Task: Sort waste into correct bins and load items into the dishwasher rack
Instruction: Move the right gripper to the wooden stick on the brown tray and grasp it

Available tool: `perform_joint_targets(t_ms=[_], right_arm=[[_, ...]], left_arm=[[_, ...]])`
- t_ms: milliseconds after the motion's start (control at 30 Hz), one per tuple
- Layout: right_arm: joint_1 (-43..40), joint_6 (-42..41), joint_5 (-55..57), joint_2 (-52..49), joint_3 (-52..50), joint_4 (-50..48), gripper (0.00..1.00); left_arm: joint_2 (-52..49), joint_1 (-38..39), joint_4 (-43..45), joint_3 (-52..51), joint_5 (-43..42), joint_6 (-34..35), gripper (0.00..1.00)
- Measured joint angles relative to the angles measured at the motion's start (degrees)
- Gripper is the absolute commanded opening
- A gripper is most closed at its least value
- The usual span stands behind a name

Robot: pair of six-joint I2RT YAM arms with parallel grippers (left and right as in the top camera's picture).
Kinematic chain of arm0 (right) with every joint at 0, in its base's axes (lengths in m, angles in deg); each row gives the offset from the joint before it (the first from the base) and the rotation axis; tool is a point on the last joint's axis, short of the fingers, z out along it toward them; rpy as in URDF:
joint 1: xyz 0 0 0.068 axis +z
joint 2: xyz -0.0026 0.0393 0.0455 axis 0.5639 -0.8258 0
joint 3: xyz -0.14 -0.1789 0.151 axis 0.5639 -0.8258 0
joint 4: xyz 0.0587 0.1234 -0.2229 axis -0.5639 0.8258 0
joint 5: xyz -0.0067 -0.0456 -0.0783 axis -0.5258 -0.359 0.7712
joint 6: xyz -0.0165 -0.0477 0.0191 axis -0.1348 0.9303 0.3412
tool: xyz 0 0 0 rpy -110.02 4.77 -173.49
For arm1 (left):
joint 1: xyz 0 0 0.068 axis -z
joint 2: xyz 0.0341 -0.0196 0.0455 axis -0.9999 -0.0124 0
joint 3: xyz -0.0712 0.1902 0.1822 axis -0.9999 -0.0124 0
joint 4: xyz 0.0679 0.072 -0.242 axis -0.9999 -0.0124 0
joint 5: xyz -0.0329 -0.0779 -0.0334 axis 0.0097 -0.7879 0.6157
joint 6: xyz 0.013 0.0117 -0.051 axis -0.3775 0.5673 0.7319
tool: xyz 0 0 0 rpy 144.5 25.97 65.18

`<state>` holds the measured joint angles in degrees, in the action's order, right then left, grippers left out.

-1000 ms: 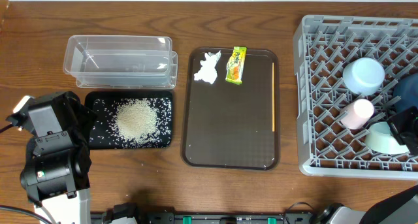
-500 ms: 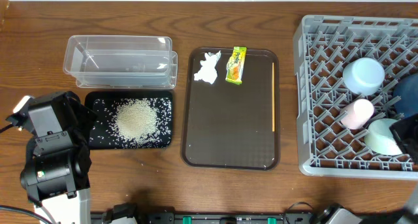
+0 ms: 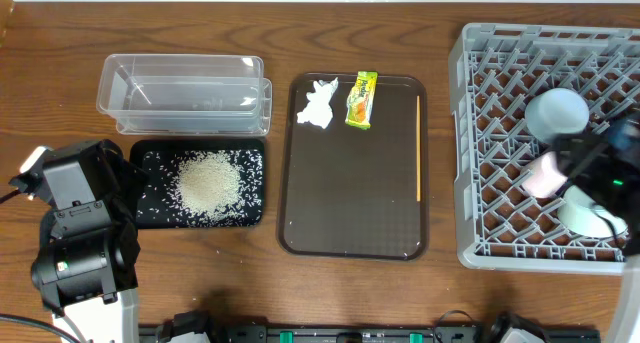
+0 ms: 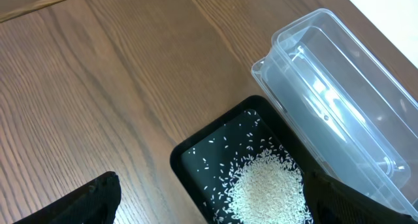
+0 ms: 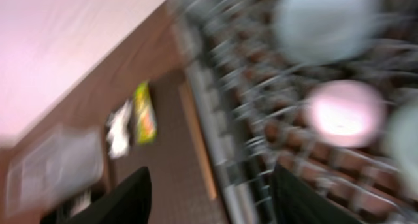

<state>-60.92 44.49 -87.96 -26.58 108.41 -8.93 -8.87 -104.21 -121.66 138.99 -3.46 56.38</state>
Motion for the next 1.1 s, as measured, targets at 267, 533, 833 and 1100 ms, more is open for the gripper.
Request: perform_joint_targets(t_ms=[267, 533, 833, 1100], right_arm=[[26.12, 2.75, 5.99, -13.66, 13.00, 5.70, 0.69], [44.68, 0.85, 21.42, -35.17, 38.03, 15.85, 0.77], [47.36, -2.40, 30.14, -53.07, 42.40, 18.21, 0.90], [47.34, -3.58, 32.39, -61.24, 42.40, 18.25, 0.72]], left_arm=[[0.00, 0.00, -0.02, 0.00, 0.02, 0.00, 0.91], [0.00, 0.00, -0.04, 0.02, 0.00, 0.00, 0.91], [0.00, 0.00, -0.02, 0.02, 0.00, 0.00, 0.91], [0.00, 0.00, -0.02, 0.02, 0.00, 0.00, 0.91]])
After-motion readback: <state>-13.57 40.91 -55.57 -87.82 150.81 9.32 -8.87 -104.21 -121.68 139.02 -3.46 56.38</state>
